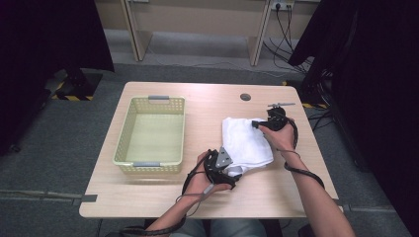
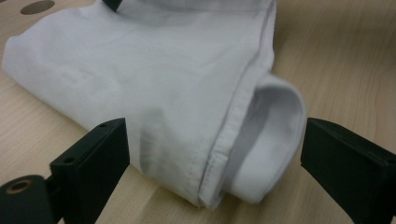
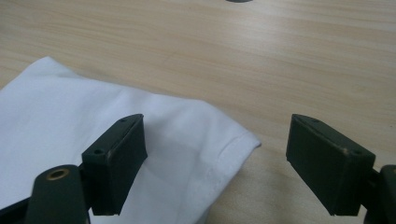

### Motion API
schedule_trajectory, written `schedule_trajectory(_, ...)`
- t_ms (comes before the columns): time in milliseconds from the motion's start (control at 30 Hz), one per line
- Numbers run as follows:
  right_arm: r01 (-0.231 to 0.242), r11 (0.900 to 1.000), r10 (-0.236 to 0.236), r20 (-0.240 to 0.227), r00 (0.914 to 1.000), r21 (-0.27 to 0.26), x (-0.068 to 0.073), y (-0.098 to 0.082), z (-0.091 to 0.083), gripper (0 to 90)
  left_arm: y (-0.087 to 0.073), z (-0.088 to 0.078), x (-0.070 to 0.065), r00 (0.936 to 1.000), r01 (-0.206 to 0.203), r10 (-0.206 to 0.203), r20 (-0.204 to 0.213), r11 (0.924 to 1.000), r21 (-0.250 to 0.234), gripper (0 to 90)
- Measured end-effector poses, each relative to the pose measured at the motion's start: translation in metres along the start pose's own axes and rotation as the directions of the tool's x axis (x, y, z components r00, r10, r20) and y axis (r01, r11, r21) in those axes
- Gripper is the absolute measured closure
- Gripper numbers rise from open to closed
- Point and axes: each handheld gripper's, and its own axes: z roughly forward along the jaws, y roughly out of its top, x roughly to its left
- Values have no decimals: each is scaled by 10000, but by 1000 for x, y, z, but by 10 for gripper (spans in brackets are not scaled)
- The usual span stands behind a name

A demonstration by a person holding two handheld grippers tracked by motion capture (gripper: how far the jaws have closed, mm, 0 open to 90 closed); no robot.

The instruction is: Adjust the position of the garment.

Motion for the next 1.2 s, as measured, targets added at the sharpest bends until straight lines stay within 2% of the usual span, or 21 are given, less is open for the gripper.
schedule_trajectory(100, 96, 9999, -96, 5, 10000, 133, 2, 1, 4, 203, -4, 7, 2, 9999, -50, 55, -118, 9994, 350, 71)
schedule_trajectory(167, 58, 9997, -58, 14, 10000, 249, 3, 1, 7, 204, -4, 12, 3, 9997, -49, 68, -252, 9972, 747, 72)
schedule_trajectory(333, 271, 9989, -274, 57, 9996, 395, 5, -1, 13, 208, 0, 17, 5, 9994, -107, 143, -324, 9942, 1072, 86)
schedule_trajectory(700, 158, 9988, -159, 20, 9999, 464, 5, -4, 15, 223, -1, 19, 8, 9998, 56, -34, -206, 9942, 1075, 145)
schedule_trajectory(900, 402, 9987, -402, -9, 9992, 301, 7, -7, 15, 265, -1, 19, 9, 9999, 99, -84, -132, 9933, 1152, 154)
schedule_trajectory(1100, 393, 9989, -392, -27, 9992, 273, 6, -6, 15, 269, 0, 20, 8, 9995, 208, -186, -239, 9952, 957, 146)
schedule_trajectory(1200, 374, 9989, -374, -33, 9993, 278, 6, -6, 15, 273, 0, 20, 8, 9996, 116, -92, -281, 9963, 849, 151)
